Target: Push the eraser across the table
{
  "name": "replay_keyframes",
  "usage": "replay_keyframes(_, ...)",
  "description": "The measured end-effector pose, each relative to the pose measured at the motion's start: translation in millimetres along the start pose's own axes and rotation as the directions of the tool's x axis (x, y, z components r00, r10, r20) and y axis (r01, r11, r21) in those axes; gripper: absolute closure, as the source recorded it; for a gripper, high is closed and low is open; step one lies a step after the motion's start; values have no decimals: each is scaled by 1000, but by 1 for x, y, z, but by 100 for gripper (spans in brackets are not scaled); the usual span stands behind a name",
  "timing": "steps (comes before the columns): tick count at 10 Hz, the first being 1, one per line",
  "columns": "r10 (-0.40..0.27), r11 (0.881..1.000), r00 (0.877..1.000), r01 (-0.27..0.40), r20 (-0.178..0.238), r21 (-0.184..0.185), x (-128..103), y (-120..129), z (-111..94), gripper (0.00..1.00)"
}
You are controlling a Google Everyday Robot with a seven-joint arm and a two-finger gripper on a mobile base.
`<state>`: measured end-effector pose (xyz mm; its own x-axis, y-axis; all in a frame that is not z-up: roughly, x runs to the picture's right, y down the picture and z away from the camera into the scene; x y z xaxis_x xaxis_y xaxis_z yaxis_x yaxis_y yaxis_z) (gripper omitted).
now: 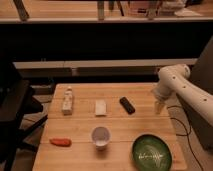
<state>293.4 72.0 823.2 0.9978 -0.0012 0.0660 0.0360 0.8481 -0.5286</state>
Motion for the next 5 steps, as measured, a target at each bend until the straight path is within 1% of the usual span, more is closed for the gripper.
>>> replay_keyframes(5,-5,1000,1000,5,6,-3,-1,-5,9,20)
